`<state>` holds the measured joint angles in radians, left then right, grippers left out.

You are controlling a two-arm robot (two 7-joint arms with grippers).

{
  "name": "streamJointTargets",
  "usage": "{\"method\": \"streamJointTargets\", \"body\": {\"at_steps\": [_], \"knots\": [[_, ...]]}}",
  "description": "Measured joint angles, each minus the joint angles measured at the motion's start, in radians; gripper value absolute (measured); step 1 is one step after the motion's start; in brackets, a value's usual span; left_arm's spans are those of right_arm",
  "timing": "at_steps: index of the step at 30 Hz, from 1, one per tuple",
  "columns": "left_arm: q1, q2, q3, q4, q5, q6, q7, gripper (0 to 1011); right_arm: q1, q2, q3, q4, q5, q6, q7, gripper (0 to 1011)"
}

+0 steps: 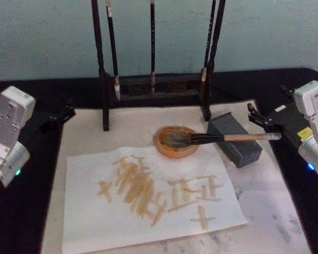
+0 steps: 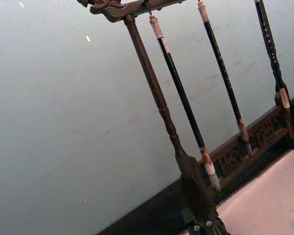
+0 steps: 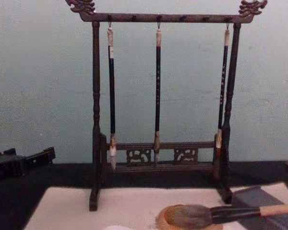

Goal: Pick up the brush from the inkstone, write on the paper, then place the brush back to its original position.

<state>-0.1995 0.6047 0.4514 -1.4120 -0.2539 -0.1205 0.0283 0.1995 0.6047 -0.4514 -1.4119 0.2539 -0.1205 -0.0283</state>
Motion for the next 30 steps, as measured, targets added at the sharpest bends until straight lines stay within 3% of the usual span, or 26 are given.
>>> {"method": "streamJointTargets", "body": {"at_steps": [30], "knots": [[0.0,0.0,0.0,0.0,0.0,0.0,0.0,1002,0.0,0.0,0.0,0.0,0.0,0.0,0.0,1008]]}}
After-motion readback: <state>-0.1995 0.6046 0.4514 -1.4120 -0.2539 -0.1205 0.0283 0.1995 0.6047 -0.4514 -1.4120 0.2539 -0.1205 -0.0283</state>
